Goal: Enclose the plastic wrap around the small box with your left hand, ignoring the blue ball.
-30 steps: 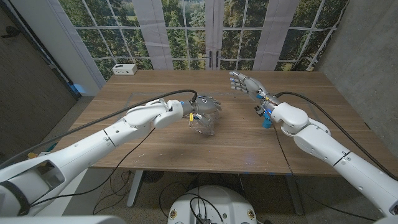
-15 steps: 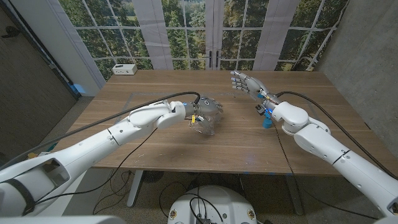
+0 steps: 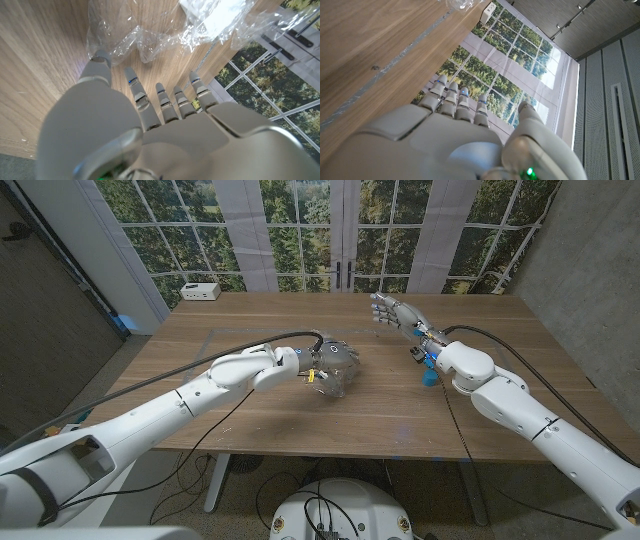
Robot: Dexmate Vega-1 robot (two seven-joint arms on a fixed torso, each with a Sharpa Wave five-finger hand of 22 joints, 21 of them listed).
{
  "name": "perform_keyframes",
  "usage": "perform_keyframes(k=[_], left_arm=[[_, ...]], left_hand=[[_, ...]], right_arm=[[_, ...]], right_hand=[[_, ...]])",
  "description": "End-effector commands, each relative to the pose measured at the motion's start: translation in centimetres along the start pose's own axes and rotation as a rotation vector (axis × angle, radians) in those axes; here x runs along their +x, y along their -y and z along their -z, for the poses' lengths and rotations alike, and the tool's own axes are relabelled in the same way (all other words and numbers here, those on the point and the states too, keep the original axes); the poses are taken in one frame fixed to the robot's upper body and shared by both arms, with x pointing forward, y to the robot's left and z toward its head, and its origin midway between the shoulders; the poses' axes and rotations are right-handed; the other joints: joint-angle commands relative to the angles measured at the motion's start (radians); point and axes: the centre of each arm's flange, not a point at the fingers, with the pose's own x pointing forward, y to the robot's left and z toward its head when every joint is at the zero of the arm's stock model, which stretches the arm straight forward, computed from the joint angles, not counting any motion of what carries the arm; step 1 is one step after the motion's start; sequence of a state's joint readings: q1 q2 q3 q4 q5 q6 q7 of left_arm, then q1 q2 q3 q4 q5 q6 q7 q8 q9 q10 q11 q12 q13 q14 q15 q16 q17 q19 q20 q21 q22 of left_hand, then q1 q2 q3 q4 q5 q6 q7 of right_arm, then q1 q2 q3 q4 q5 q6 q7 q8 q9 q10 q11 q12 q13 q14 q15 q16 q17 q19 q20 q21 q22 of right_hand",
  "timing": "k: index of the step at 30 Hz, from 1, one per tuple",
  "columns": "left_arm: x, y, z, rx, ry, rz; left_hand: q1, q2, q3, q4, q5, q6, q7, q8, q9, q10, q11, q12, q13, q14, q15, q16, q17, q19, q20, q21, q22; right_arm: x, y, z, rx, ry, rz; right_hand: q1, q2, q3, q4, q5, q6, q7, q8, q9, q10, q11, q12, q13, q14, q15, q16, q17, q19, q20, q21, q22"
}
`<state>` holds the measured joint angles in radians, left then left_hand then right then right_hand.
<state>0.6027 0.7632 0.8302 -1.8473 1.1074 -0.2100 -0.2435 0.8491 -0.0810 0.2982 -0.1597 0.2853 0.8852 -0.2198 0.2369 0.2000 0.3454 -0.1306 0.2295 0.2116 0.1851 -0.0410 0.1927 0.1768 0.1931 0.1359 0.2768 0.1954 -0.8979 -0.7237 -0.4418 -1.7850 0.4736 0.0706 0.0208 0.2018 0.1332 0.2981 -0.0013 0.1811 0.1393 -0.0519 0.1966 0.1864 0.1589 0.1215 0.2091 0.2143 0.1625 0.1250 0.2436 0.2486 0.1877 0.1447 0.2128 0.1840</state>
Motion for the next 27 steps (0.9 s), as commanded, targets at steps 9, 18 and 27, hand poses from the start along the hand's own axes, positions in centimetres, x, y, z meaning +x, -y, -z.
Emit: perform_keyframes(k=[9, 18, 27], left_arm=[[-0.2, 1.4, -1.0, -0.027, 0.01, -0.054], [-1.4, 0.4, 0.4, -0.085, -0.081, -0.09], [-3.2, 0.0, 1.9, -0.064, -0.199, -0.09]], left_hand=[[0.083, 0.044, -0.016, 0.012, 0.003, 0.197, 0.016, 0.058, 0.008, 0.073, -0.04, 0.02, -0.001, 0.05, -0.058, 0.008, 0.001, 0.037, -0.031, 0.005, 0.001], [0.138, 0.191, 0.01, 0.041, -0.057, 0.186, 0.121, 0.07, 0.049, 0.12, -0.031, 0.022, 0.005, 0.093, -0.066, 0.016, 0.009, 0.051, -0.024, 0.004, 0.004], [0.126, 0.228, 0.017, 0.059, -0.059, 0.136, 0.127, 0.081, 0.086, 0.099, -0.019, 0.013, 0.015, 0.08, -0.047, 0.007, 0.013, 0.046, -0.017, 0.002, 0.006]], right_arm=[[0.5, 0.0, -0.4, -0.013, 0.006, -0.012], [0.5, -0.1, -0.5, -0.014, 0.004, -0.009], [0.8, -0.3, -0.5, -0.012, 0.006, -0.022]], right_hand=[[-0.004, -0.003, 0.005, 0.004, 0.006, 0.004, 0.002, -0.001, 0.003, 0.001, 0.002, 0.002, 0.002, 0.011, 0.002, -0.004, 0.001, 0.003, -0.001, 0.005, 0.003], [-0.004, -0.003, 0.005, 0.004, 0.006, 0.004, 0.001, -0.001, 0.003, 0.0, 0.001, 0.001, 0.002, 0.011, 0.002, -0.004, 0.001, 0.003, -0.001, 0.004, 0.003], [-0.004, -0.002, 0.005, 0.005, 0.006, 0.004, 0.003, -0.001, 0.003, 0.001, -0.002, 0.001, 0.002, 0.011, 0.001, -0.004, 0.001, 0.004, -0.001, 0.004, 0.003]])
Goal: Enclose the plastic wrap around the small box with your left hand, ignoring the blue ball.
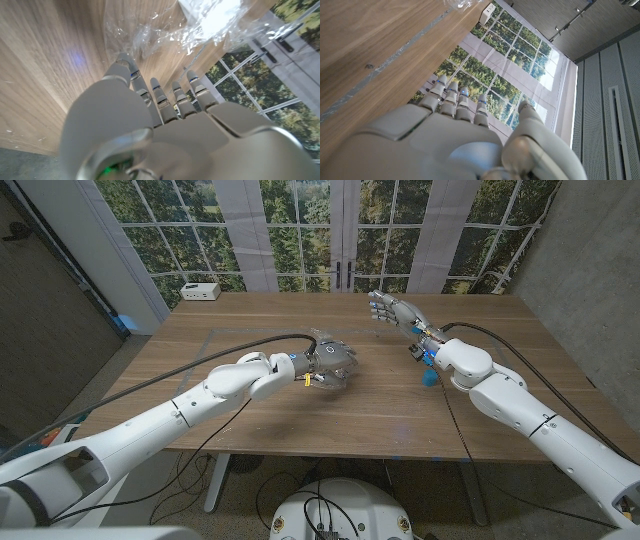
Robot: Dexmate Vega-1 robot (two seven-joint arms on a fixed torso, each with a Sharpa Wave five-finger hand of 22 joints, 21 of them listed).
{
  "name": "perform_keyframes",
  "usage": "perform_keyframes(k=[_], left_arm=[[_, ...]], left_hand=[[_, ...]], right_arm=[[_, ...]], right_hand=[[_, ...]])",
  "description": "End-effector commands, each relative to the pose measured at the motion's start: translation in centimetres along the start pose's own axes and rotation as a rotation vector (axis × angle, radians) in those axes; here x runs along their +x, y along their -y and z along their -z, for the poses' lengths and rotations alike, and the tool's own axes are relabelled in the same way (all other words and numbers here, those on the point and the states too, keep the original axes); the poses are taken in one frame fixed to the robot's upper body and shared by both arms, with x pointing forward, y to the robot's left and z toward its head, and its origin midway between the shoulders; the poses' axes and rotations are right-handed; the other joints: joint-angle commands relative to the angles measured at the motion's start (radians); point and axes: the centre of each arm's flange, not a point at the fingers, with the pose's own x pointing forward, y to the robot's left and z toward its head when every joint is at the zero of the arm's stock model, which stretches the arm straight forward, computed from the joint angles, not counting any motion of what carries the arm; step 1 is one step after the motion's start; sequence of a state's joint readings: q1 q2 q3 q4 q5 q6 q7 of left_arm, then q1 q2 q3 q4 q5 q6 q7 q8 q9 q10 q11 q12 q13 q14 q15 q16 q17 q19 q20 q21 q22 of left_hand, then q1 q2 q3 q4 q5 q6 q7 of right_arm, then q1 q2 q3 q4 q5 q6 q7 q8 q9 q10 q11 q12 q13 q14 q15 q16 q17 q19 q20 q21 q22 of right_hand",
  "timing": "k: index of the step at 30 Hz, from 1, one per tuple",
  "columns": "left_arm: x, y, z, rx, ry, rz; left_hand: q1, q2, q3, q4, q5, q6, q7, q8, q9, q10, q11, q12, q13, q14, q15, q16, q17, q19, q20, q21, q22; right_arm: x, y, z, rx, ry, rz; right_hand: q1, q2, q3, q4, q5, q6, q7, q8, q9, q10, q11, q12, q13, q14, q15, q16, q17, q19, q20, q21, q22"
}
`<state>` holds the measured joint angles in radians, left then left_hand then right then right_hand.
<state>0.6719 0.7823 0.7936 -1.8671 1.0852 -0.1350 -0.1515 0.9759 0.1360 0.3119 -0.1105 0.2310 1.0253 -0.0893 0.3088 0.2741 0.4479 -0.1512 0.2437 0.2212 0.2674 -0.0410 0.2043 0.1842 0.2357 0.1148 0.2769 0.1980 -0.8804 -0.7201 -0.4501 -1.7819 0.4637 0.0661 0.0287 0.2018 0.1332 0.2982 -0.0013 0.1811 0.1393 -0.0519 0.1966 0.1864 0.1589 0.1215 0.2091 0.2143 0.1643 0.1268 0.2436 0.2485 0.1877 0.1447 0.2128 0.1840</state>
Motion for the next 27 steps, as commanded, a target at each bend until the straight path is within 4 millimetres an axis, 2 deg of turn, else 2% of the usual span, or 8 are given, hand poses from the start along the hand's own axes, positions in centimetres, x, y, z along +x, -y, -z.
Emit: perform_keyframes(k=[1, 7, 13, 23, 27], left_arm=[[-2.0, -1.0, 1.9, 0.008, -0.134, -0.027], [-3.1, -1.4, 3.0, 0.021, -0.238, -0.114], [-3.5, -1.4, 3.0, 0.087, -0.33, -0.192], [-3.1, -0.9, 3.2, 0.163, -0.423, -0.218], [-2.7, -0.6, 3.8, 0.142, -0.437, -0.22]], left_hand=[[-0.001, 0.012, 0.004, 0.01, -0.004, -0.004, -0.003, 0.011, 0.014, -0.004, 0.001, -0.002, 0.006, -0.003, -0.047, -0.005, 0.005, 0.003, 0.004, 0.002, 0.003], [-0.003, 0.015, 0.005, 0.012, -0.004, -0.013, -0.005, 0.021, 0.028, -0.005, 0.0, -0.002, 0.009, -0.004, -0.046, -0.006, 0.005, 0.001, 0.004, 0.001, 0.004], [-0.005, 0.017, 0.006, 0.012, -0.003, -0.019, -0.005, 0.035, 0.046, 0.005, -0.003, 0.001, 0.012, 0.006, -0.056, -0.003, 0.006, 0.006, -0.001, 0.004, 0.004], [-0.008, 0.017, 0.007, 0.014, -0.004, -0.03, -0.01, 0.057, 0.073, 0.032, -0.007, 0.01, 0.018, 0.032, -0.071, 0.003, 0.006, 0.018, -0.005, 0.01, 0.006], [-0.008, 0.016, 0.007, 0.014, -0.005, -0.029, -0.012, 0.063, 0.078, 0.035, -0.008, 0.011, 0.019, 0.036, -0.072, 0.004, 0.006, 0.02, -0.004, 0.011, 0.006]], right_arm=[[0.3, -0.2, -0.2, -0.002, 0.001, -0.012], [0.6, -0.3, -0.2, -0.003, -0.002, -0.016], [0.8, -0.4, -0.2, -0.008, -0.008, -0.021], [0.7, -0.4, -0.3, -0.01, -0.014, -0.017], [0.7, -0.4, -0.2, -0.005, -0.016, -0.019]], right_hand=[[-0.004, -0.002, 0.005, 0.005, 0.006, 0.004, 0.002, -0.001, 0.003, 0.0, 0.0, 0.001, 0.002, 0.008, -0.001, -0.004, 0.002, 0.004, -0.002, 0.004, 0.003], [-0.004, -0.002, 0.005, 0.005, 0.006, 0.003, 0.001, -0.001, 0.003, 0.0, -0.001, 0.001, 0.002, 0.007, -0.002, -0.005, 0.002, 0.002, -0.003, 0.004, 0.003], [-0.002, -0.003, 0.005, 0.004, 0.006, 0.004, 0.002, -0.001, 0.003, 0.0, 0.0, 0.001, 0.002, 0.009, 0.001, -0.004, 0.001, 0.004, 0.0, 0.005, 0.003], [-0.003, -0.003, 0.004, 0.005, 0.006, 0.003, 0.002, -0.001, 0.003, 0.001, 0.002, 0.001, 0.002, 0.008, 0.0, -0.005, 0.002, 0.003, -0.001, 0.004, 0.003], [-0.003, -0.003, 0.004, 0.005, 0.006, 0.002, 0.002, -0.001, 0.003, 0.0, 0.004, 0.001, 0.002, 0.007, -0.002, -0.005, 0.002, 0.002, -0.002, 0.004, 0.003]])
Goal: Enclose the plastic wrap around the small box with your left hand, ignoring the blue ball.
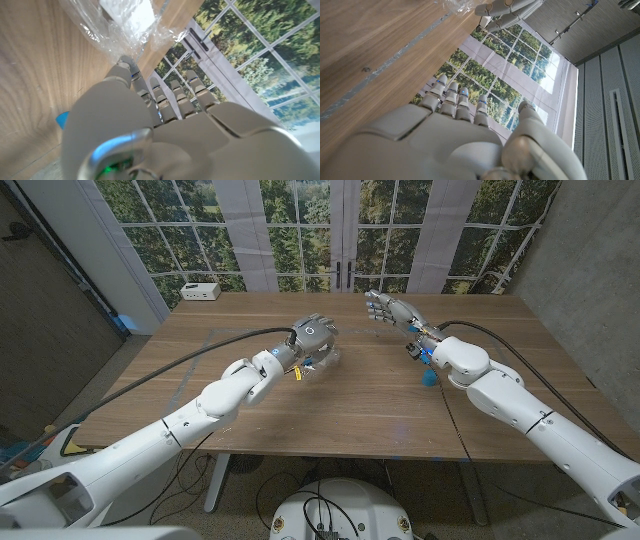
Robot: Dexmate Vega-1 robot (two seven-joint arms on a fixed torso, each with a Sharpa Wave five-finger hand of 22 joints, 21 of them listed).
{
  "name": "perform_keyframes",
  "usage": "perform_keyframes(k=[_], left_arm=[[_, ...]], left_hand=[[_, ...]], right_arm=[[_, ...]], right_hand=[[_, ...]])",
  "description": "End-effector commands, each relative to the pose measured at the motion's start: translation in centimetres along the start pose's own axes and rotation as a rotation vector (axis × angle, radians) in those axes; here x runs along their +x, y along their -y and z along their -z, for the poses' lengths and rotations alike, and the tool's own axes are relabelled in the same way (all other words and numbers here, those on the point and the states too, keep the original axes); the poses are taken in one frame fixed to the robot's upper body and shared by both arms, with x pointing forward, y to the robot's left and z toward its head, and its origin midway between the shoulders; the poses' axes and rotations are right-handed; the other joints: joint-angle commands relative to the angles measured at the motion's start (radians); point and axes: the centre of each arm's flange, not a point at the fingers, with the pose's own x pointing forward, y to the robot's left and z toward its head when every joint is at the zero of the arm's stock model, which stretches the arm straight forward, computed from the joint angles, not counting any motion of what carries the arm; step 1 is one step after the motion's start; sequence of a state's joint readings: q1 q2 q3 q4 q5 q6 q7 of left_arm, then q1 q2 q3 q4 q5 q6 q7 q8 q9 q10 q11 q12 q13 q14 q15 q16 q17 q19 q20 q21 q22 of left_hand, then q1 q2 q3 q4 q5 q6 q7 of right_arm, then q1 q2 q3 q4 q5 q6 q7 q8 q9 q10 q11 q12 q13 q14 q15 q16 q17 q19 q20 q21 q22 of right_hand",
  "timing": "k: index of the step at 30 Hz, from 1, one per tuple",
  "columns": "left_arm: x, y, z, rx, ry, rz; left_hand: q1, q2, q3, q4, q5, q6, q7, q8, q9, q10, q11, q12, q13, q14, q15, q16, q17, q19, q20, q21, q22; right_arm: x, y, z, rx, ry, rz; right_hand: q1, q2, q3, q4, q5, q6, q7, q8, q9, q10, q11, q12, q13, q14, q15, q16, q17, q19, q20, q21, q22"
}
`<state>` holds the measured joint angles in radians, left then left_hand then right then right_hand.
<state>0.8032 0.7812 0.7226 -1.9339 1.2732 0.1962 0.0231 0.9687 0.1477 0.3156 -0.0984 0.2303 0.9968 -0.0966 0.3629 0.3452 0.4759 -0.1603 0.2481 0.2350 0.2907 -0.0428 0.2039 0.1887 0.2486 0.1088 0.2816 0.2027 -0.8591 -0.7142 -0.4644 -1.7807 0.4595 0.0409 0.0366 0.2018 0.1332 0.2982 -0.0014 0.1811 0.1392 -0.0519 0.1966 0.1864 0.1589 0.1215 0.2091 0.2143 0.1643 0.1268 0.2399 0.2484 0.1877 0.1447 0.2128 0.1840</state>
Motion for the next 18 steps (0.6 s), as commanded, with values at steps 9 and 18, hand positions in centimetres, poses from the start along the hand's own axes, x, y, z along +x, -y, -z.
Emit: perform_keyframes(k=[9, 18], left_arm=[[1.8, 2.0, 2.0, -0.02, -0.123, -0.039], [4.0, 4.0, 2.7, -0.049, -0.119, 0.02]], left_hand=[[-0.003, 0.002, 0.003, 0.002, -0.007, -0.005, -0.009, 0.023, 0.022, 0.023, 0.002, 0.011, 0.009, 0.029, -0.079, 0.007, 0.001, 0.02, 0.001, 0.012, 0.003], [-0.002, -0.002, 0.004, -0.003, -0.01, -0.007, -0.005, 0.037, 0.035, 0.034, 0.0, 0.013, 0.012, 0.046, -0.088, 0.008, 0.0, 0.039, -0.01, 0.022, 0.005]], right_arm=[[0.4, -0.1, 0.2, 0.004, -0.012, -0.009], [0.4, 0.2, 0.3, 0.002, -0.021, -0.009]], right_hand=[[-0.003, -0.004, 0.004, 0.004, 0.006, 0.001, 0.002, -0.002, 0.003, 0.001, 0.002, 0.001, 0.002, 0.006, -0.001, -0.002, 0.001, 0.002, -0.001, 0.004, 0.003], [-0.003, -0.005, 0.003, 0.004, 0.006, 0.002, 0.002, -0.001, 0.003, 0.0, 0.003, 0.001, 0.002, 0.005, 0.0, -0.002, 0.001, 0.002, -0.001, 0.003, 0.003]])
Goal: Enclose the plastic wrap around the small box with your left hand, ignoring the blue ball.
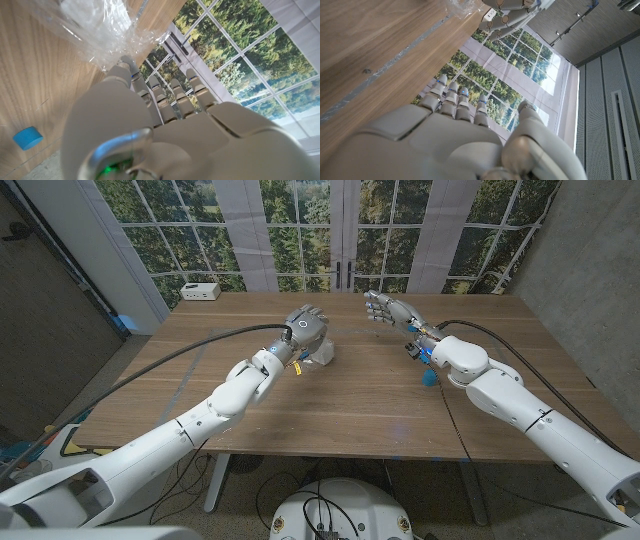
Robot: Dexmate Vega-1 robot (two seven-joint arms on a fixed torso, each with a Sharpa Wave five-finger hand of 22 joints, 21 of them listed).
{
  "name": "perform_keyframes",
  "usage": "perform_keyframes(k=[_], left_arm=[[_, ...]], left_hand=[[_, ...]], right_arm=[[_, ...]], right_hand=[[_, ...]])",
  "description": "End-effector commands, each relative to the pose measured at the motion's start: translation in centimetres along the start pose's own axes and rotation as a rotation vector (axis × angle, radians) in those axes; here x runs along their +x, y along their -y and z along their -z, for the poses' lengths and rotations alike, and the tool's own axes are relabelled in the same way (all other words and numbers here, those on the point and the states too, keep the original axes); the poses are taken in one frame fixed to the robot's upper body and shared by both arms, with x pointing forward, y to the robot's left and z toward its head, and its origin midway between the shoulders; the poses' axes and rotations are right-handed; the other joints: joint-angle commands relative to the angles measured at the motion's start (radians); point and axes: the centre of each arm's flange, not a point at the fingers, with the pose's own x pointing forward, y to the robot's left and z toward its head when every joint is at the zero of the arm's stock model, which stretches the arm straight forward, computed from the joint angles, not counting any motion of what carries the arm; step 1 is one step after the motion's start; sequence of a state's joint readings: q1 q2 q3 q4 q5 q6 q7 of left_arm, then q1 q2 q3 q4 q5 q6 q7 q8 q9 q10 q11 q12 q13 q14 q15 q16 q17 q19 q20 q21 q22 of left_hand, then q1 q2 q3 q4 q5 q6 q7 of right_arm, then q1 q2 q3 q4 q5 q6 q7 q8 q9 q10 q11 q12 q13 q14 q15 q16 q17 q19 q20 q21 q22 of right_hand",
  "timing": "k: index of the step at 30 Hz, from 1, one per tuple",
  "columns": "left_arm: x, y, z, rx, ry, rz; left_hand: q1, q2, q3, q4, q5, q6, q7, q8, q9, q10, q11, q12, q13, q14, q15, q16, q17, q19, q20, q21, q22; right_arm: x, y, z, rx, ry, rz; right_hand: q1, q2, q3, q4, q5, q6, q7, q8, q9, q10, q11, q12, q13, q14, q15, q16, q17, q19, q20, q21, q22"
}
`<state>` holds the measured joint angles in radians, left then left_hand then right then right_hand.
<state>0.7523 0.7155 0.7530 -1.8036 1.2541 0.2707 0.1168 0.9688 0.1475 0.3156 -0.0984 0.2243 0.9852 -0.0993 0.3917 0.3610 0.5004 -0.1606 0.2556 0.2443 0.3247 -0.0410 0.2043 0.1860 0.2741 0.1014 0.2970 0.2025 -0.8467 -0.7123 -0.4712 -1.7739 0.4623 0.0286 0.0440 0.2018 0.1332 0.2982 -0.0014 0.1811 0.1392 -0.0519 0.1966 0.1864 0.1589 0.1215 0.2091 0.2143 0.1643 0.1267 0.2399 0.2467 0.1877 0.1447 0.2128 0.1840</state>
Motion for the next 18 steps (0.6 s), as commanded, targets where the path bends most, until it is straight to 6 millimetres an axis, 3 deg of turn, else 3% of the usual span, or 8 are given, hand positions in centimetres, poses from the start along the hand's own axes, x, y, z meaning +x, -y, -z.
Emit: perform_keyframes(k=[1, 16, 18], left_arm=[[2.4, 2.4, 0.8, -0.037, -0.016, 0.063], [4.6, 5.2, 0.5, -0.076, -0.021, 0.147], [4.7, 5.4, 0.3, -0.103, -0.011, 0.144]], left_hand=[[-0.002, -0.002, 0.005, -0.003, -0.005, 0.003, -0.003, 0.009, 0.02, 0.009, 0.0, 0.005, 0.003, 0.013, -0.089, 0.007, 0.003, 0.015, -0.003, 0.007, 0.005], [0.004, 0.006, 0.016, -0.008, -0.012, -0.016, 0.024, 0.011, 0.016, 0.048, 0.003, 0.014, 0.008, 0.044, -0.093, 0.009, 0.002, 0.049, -0.019, 0.027, 0.01], [0.007, 0.005, 0.02, -0.012, -0.015, -0.034, 0.015, 0.002, 0.012, 0.049, 0.002, 0.013, 0.008, 0.047, -0.093, 0.007, 0.001, 0.049, -0.02, 0.029, 0.011]], right_arm=[[0.1, 0.2, 0.3, 0.001, -0.011, 0.001], [0.3, 0.6, 0.5, 0.009, -0.016, 0.006], [0.3, 0.7, 0.6, 0.012, -0.011, 0.004]], right_hand=[[-0.003, -0.005, 0.003, 0.004, 0.006, 0.002, 0.003, -0.001, 0.003, 0.0, 0.004, 0.001, 0.002, 0.006, 0.002, -0.002, 0.003, 0.002, 0.001, 0.004, 0.003], [-0.004, -0.005, 0.003, 0.005, 0.006, 0.002, 0.002, -0.001, 0.003, 0.0, 0.001, 0.001, 0.002, 0.007, -0.001, -0.002, 0.003, 0.001, -0.001, 0.003, 0.003], [-0.004, -0.005, 0.003, 0.005, 0.006, 0.003, 0.002, -0.001, 0.003, 0.0, 0.0, 0.001, 0.002, 0.007, -0.001, -0.002, 0.003, 0.001, -0.002, 0.003, 0.003]])
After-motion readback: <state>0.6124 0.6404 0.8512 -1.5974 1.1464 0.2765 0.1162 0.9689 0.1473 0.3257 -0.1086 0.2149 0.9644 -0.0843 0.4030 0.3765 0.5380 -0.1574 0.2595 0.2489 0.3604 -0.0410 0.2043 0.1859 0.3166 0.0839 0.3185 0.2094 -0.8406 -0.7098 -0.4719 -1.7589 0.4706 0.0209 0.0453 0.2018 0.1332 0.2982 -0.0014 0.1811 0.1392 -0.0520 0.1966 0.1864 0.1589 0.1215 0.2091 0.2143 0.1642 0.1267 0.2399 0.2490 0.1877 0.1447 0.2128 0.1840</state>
